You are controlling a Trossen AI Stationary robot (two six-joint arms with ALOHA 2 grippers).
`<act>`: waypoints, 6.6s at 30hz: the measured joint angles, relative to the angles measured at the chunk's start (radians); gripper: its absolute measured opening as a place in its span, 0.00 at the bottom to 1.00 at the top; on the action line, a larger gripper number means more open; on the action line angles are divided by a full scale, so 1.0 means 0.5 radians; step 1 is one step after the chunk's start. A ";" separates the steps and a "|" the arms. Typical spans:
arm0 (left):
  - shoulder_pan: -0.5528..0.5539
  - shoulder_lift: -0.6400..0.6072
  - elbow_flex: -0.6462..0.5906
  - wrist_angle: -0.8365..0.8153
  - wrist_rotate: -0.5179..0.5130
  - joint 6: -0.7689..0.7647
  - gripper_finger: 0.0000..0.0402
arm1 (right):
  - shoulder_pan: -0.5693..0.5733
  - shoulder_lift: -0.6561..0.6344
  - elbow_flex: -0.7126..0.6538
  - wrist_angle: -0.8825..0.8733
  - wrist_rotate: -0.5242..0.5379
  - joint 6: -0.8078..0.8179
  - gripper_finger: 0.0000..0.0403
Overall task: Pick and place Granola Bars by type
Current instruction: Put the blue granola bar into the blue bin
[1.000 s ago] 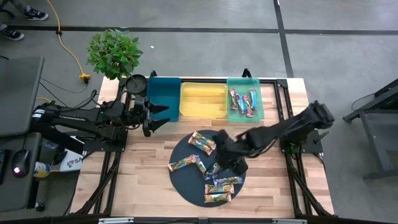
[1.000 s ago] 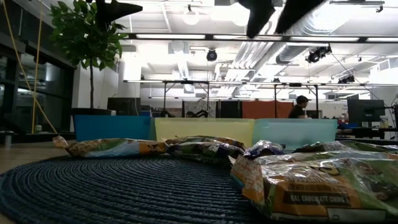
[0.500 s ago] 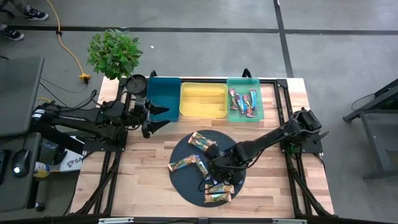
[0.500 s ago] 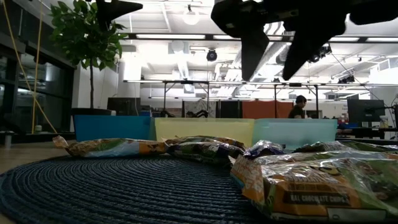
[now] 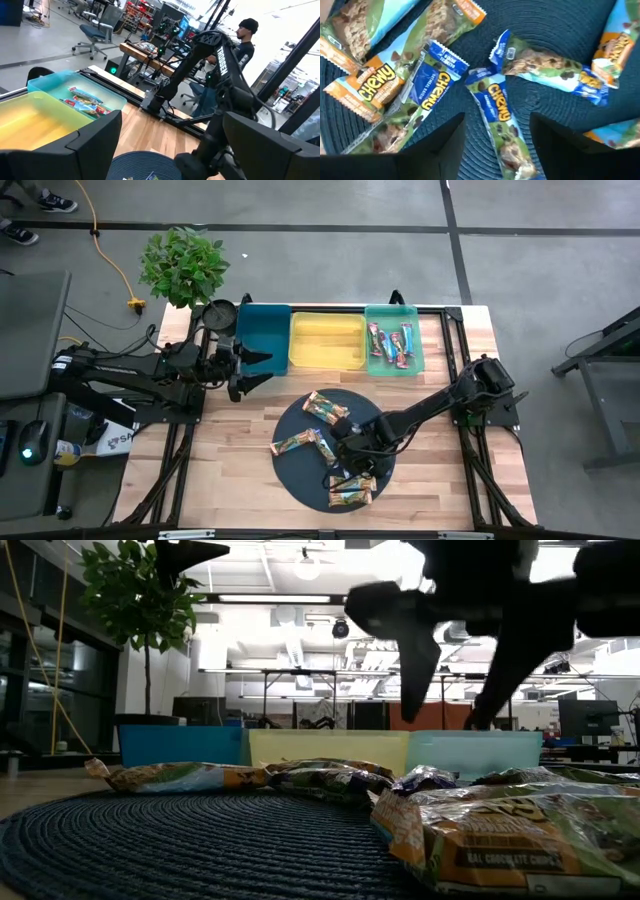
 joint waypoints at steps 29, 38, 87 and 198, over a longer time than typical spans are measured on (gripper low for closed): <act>0.001 0.000 0.000 -0.001 0.007 -0.031 0.86 | -0.086 0.126 -0.145 0.272 -0.063 0.027 0.51; 0.000 0.000 0.000 -0.002 0.008 -0.031 0.86 | -0.087 0.172 -0.145 0.279 -0.093 0.118 0.45; 0.000 0.002 0.001 -0.070 -0.013 -0.030 0.86 | -0.161 -0.219 0.299 0.302 0.383 0.783 0.14; 0.001 0.359 0.146 0.452 0.131 1.174 0.27 | -0.650 -0.147 0.658 1.782 0.120 1.020 0.14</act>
